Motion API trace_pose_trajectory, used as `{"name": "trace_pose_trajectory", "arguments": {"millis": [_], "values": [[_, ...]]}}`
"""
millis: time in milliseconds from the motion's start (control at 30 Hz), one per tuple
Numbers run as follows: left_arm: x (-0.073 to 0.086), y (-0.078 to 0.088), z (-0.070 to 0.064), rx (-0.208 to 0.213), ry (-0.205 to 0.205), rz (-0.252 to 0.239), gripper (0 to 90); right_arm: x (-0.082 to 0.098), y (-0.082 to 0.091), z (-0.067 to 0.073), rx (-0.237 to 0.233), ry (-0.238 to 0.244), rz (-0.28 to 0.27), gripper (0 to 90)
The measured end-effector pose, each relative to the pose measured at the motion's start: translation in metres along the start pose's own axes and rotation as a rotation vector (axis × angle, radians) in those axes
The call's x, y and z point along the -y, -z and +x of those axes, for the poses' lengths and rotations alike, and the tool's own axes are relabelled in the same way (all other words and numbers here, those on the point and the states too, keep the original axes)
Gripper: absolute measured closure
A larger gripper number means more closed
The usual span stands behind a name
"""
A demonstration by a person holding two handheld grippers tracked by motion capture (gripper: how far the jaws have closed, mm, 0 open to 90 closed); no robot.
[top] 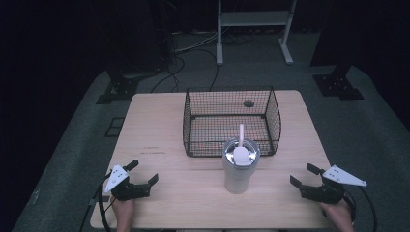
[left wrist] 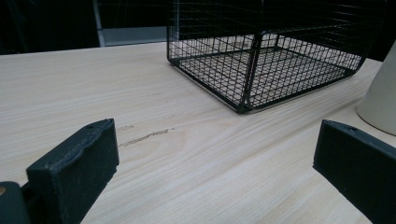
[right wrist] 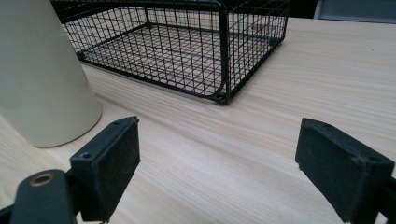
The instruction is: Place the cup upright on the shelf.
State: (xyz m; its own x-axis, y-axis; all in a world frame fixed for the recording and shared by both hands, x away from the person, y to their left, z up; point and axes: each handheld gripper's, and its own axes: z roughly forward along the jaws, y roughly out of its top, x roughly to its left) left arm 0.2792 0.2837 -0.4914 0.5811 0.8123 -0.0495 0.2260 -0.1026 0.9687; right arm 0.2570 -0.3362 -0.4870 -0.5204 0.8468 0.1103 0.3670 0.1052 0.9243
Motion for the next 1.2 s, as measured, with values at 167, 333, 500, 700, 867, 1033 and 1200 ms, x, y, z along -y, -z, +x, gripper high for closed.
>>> {"name": "trace_pose_trajectory", "arguments": {"millis": [167, 333, 500, 700, 867, 1033, 1200], "values": [[0.000, 0.001, 0.000, 0.003, -0.002, -0.005, 0.0, -0.002, -0.001, 0.001, -0.006, 0.013, 0.014, 13.0], [0.000, 0.002, 0.000, 0.008, -0.004, -0.009, 0.0, -0.013, -0.002, 0.007, -0.024, 0.029, 0.001, 12.9], [0.001, 0.003, 0.001, 0.013, 0.006, -0.019, 0.0, -0.025, -0.005, 0.015, -0.052, 0.066, 0.004, 13.0], [0.001, 0.003, 0.001, 0.013, 0.009, -0.019, 0.0, -0.034, -0.009, 0.024, -0.081, 0.101, 0.005, 12.9], [0.001, 0.003, 0.001, 0.015, 0.009, -0.021, 0.0, -0.042, -0.009, 0.029, -0.099, 0.131, 0.006, 12.9], [0.001, 0.003, 0.001, 0.014, 0.010, -0.022, 0.0, -0.049, -0.009, 0.033, -0.123, 0.144, 0.007, 12.8], [0.001, 0.003, 0.001, 0.015, 0.008, -0.021, 0.0, -0.054, -0.010, 0.038, -0.145, 0.157, 0.005, 12.8]]}}
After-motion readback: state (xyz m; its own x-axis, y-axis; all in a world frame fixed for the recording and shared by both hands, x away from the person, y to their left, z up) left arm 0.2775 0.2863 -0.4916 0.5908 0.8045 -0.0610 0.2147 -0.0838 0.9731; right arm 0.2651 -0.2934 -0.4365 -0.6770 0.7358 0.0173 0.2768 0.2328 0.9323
